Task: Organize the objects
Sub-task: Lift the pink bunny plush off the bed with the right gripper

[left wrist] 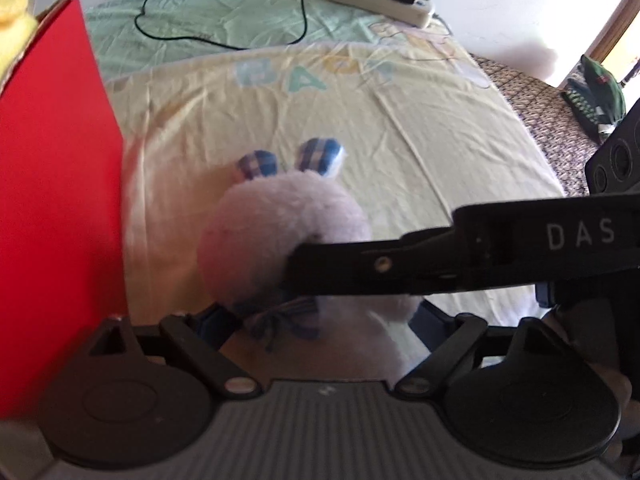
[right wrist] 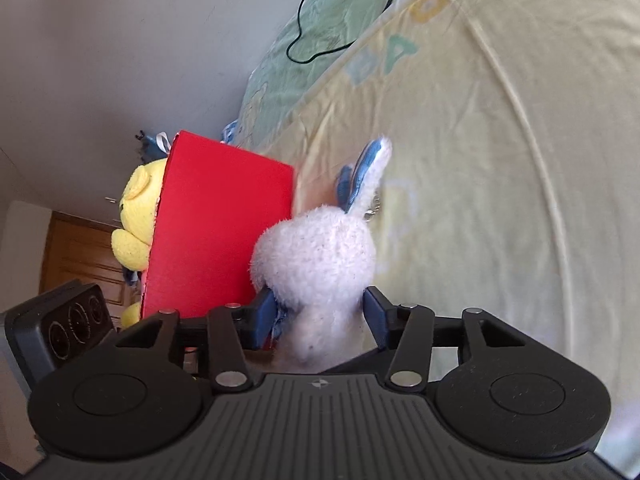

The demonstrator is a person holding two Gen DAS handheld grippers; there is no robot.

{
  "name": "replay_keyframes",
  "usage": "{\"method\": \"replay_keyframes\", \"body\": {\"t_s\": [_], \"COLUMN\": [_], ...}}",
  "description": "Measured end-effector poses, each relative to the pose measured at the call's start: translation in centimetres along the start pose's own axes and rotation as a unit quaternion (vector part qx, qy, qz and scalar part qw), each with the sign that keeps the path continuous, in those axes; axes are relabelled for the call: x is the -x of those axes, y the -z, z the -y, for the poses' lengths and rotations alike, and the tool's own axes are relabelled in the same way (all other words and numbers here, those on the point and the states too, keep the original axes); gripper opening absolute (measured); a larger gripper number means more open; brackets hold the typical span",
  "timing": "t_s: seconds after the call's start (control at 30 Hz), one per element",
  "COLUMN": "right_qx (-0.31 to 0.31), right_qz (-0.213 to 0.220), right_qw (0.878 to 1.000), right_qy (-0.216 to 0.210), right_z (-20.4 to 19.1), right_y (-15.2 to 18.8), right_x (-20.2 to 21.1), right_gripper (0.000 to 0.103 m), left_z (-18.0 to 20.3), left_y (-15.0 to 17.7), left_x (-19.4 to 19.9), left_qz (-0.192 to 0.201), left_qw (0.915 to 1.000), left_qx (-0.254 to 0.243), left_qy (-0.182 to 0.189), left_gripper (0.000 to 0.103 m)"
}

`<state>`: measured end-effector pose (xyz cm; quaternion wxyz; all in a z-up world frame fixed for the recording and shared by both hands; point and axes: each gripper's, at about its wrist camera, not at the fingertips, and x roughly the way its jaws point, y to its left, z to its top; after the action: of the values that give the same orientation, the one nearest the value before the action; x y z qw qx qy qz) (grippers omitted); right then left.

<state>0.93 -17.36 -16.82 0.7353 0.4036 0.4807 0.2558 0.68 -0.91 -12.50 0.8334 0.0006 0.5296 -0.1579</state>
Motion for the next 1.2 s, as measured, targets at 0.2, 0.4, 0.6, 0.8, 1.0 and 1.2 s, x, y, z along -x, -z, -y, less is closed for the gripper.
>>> {"method": "replay_keyframes", "body": {"t_s": [0.2,0.4,0.6,0.8,1.0,1.2], "right_qx": [-0.006,-0.006,0.034,0.065,0.094,0.155], "right_qz": [-0.001,0.013,0.042,0.095,0.139,0.177], "right_qw": [1.0,1.0,0.998,0.993,0.986,0.971], "right_qy": [-0.005,0.004,0.021,0.008,-0.018,-0.034], "right_z": [0.0,-0.6,-2.3,-4.4,-6.8,-10.5], "right_y": [-0.2,0.8,2.6,4.1,5.3,6.5], "right_x": [0.2,1.9,3.9,5.8,7.0,6.6], "right_gripper": [0.05,0.049,0.049,0.049,0.049,0.048], "left_z": [0.4,1.8,3.7,4.6,4.8,3.5], "left_y": [-0.1,0.4,1.2,1.7,2.4,3.2], "left_x": [-0.1,0.7,2.6,5.7,8.9,12.5], "left_qz": [0.0,0.006,0.033,0.077,0.127,0.185], "left_qw": [0.9999,0.9992,0.9959,0.9904,0.9826,0.9715], "left_qx": [-0.014,-0.039,-0.083,-0.113,-0.129,-0.133], "left_qy": [-0.008,-0.002,-0.009,-0.02,-0.04,-0.065], "left_gripper": [0.086,0.085,0.085,0.085,0.083,0.081]}}
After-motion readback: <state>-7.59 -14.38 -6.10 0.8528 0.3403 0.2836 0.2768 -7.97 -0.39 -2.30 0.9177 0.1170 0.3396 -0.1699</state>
